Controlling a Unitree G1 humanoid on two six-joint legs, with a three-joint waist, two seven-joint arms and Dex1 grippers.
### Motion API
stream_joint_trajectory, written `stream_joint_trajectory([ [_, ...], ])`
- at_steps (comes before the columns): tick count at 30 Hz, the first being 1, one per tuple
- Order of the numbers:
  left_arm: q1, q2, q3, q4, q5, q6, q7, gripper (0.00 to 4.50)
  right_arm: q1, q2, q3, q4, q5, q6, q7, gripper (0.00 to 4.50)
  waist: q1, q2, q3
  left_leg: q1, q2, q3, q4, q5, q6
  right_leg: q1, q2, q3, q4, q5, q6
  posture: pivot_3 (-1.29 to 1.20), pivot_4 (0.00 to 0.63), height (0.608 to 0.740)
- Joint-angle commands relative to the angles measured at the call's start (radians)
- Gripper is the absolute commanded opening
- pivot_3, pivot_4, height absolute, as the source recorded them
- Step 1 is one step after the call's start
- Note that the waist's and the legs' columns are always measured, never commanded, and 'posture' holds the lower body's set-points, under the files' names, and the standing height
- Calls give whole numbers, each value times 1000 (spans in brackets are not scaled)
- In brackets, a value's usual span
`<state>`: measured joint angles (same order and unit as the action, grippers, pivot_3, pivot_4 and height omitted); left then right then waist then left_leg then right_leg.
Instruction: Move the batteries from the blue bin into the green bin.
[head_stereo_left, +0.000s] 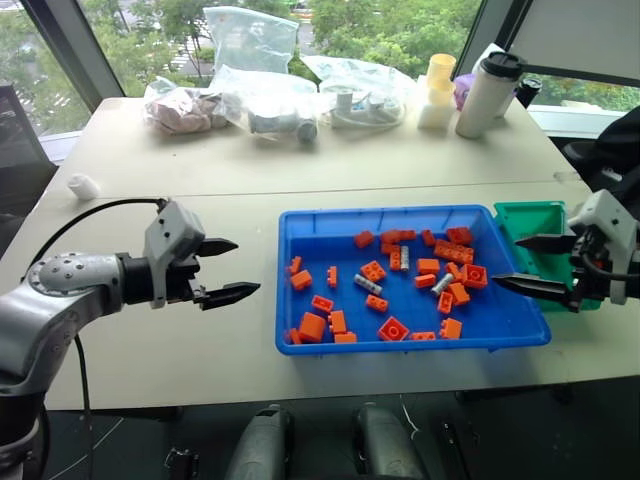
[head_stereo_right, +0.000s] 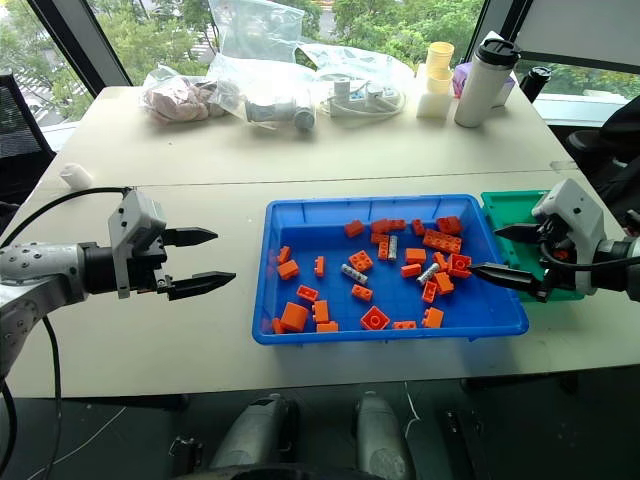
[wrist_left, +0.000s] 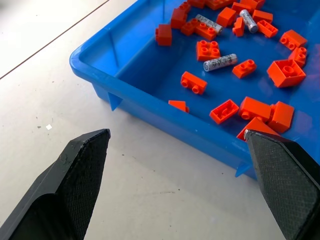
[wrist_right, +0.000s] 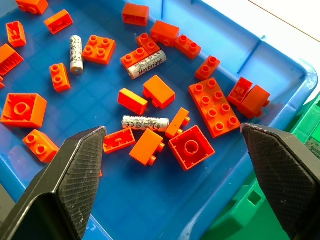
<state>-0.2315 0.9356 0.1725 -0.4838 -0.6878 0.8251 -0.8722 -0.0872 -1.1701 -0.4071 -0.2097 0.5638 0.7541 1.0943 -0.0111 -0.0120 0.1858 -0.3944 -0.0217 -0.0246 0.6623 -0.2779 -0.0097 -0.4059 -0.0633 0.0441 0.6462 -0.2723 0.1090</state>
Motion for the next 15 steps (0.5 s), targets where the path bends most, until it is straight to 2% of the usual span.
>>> stream_joint_trajectory([
  [1, -19, 9, 13, -6, -5, -5, -4, 4500, -10, -1, -29, -13, 3, -9, -4, 4460, 0, 0, 0, 0, 0, 0, 0, 0, 0, 0, 0, 0, 0, 0, 0, 0, 150, 740],
  [15, -48, 26, -15, 13, 31, -16, -18, 4500, -29, 5, -4, 7, -16, -25, -19, 4460, 0, 0, 0, 0, 0, 0, 0, 0, 0, 0, 0, 0, 0, 0, 0, 0, 150, 740],
])
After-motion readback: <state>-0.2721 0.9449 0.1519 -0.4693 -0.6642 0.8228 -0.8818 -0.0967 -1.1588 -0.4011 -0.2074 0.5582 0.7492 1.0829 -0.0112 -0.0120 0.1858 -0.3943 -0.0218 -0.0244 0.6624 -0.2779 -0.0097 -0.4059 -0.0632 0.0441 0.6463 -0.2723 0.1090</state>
